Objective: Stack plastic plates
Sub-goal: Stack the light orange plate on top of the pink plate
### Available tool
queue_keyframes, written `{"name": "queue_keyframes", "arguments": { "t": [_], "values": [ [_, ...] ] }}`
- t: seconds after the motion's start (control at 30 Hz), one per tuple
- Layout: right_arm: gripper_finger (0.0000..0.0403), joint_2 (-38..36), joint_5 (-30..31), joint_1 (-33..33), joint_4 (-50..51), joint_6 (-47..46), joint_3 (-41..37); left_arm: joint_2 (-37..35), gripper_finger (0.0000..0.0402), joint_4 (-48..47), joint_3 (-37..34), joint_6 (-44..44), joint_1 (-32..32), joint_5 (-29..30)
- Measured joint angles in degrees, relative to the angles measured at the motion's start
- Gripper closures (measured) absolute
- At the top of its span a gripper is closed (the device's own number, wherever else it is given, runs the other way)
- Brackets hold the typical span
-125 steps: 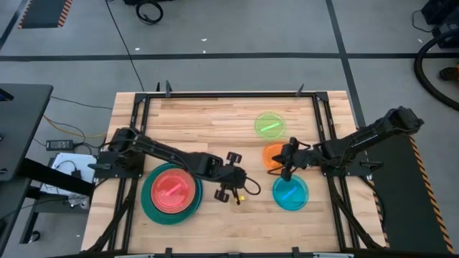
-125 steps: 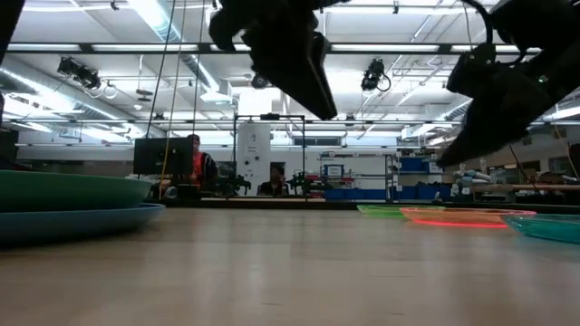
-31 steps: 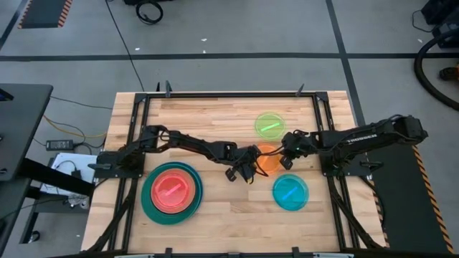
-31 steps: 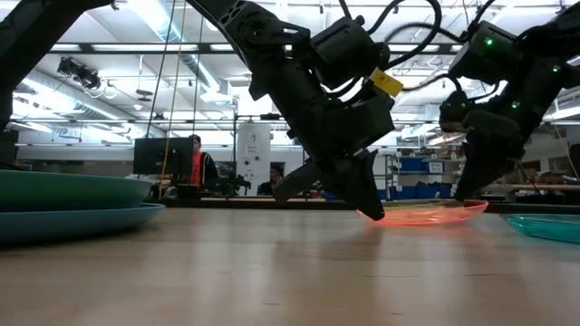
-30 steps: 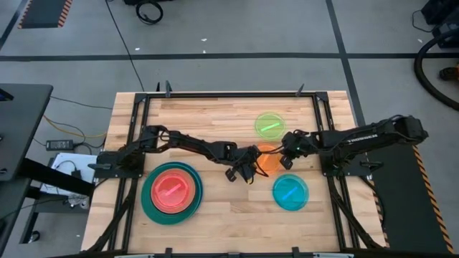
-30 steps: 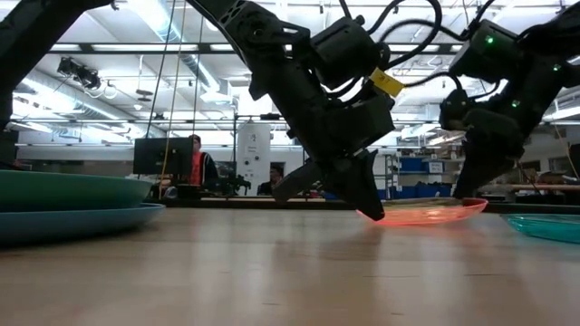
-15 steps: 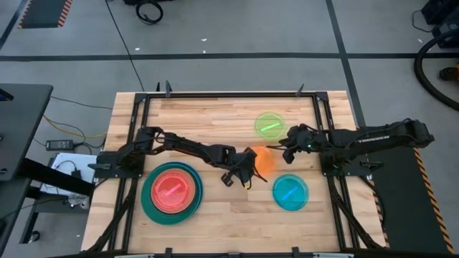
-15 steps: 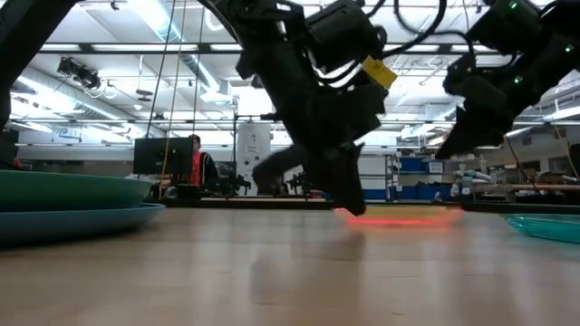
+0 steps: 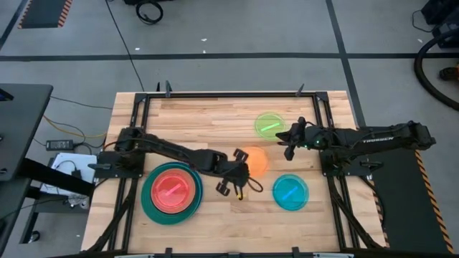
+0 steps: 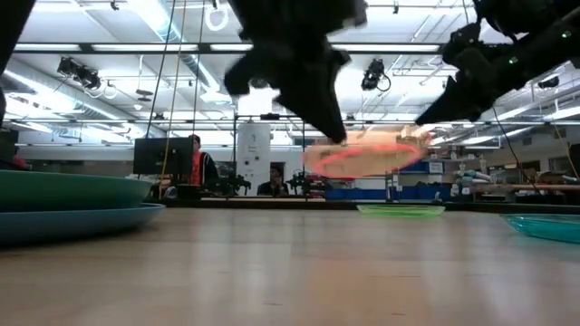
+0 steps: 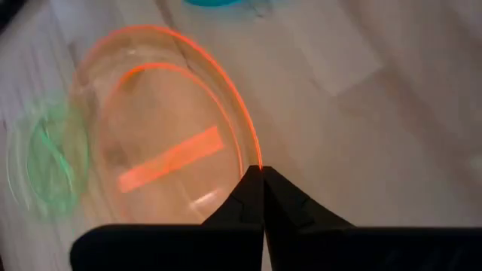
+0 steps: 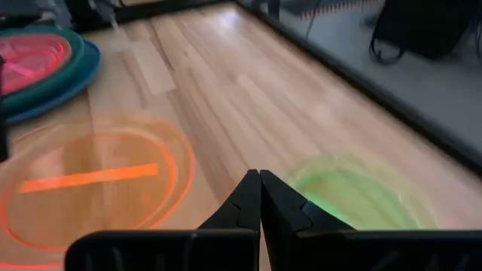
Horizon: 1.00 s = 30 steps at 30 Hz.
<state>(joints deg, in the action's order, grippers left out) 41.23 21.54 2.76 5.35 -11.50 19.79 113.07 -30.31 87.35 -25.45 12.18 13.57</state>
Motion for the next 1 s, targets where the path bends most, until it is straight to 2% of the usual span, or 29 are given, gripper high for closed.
{"name": "queue_keyframes", "arguments": {
  "t": [0.13,0.47,0.73,1.0],
  "values": [
    [0.0393,0.95,-0.22,-0.02,-4.75,4.21,-0.02,-3.67,0.0400,-4.92,0.00,11.22,3.73,1.41],
    [0.0393,6.29,-0.63,0.00,-19.59,13.15,0.00,-10.40,0.0400,-19.94,0.04,46.05,14.18,2.92],
    [0.0393,12.41,-1.69,0.81,-31.30,20.54,-0.04,-10.88,0.0400,-32.18,0.02,71.13,22.44,2.90],
    [0.0393,19.71,-5.51,4.05,-39.87,22.22,0.00,-10.73,0.0400,-36.03,0.02,93.86,30.99,2.84]
  ]
}}
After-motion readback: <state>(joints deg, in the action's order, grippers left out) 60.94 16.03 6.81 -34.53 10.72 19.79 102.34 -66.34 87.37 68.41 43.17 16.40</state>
